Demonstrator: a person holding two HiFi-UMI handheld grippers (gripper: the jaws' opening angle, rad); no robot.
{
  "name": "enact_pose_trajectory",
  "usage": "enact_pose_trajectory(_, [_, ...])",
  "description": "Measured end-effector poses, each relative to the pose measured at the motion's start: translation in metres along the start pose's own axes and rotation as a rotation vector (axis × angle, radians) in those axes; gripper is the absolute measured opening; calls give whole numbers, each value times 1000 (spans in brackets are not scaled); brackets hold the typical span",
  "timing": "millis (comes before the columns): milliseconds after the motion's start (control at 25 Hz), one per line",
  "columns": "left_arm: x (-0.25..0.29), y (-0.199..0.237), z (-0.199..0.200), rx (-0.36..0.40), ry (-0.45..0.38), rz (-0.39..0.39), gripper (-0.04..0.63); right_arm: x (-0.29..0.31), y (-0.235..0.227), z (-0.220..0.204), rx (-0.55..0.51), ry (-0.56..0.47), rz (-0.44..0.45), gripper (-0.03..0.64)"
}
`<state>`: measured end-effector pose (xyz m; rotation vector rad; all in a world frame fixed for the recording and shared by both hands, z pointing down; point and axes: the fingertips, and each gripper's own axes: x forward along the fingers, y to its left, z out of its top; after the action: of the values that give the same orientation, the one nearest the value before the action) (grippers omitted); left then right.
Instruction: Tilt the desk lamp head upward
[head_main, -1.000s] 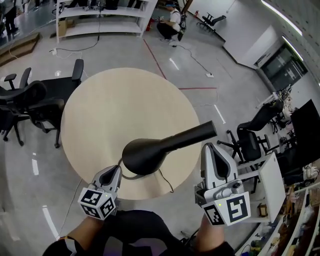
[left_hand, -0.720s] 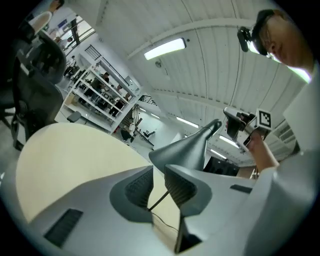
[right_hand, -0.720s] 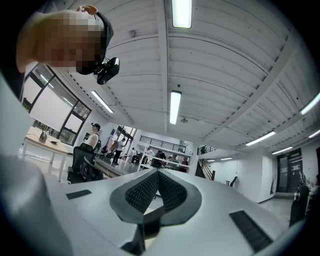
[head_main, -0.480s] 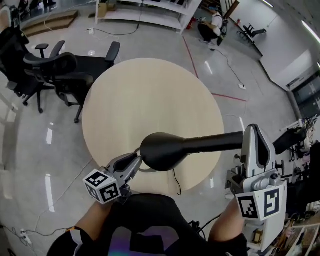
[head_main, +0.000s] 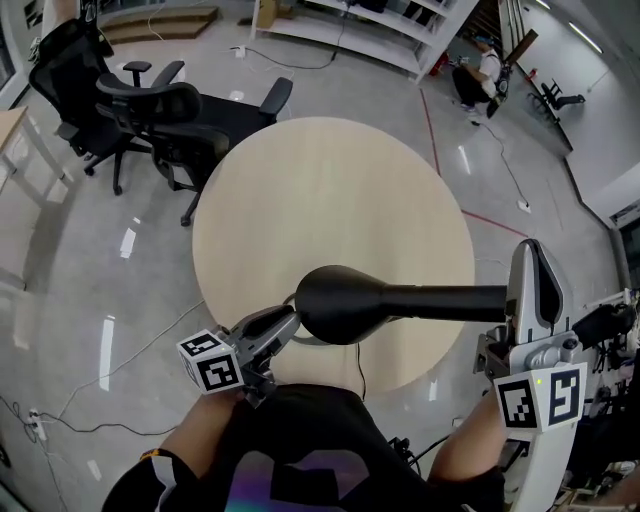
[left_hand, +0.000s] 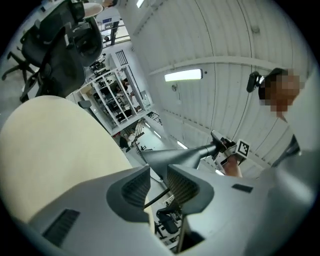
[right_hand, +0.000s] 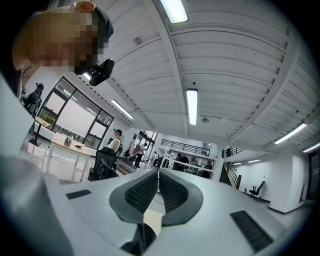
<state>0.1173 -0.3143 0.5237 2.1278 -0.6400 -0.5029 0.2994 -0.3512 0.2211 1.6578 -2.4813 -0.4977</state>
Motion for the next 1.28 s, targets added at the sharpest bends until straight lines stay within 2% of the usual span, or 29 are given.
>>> enact_pose_trajectory(160, [3,-1,2,-18,-24,-28,135,4,0,-10,-2,32,17,11])
enact_pose_trajectory(360, [6,9,4,-48,-5,-13,135,8,1,-21,5,62,30,11])
enact_pose_trajectory(720, [12,10,7,-115,38,-69,135,13,-3,-25,-1,77,12,11])
enact_pose_trajectory(1000, [15,10,11,-105,72,-64,132,14,-15,-32,100,57,5,11])
enact_pose_trajectory(1280, [18,2,33,-82,46,-85,112,7,-29,-43,116,66,-30,11])
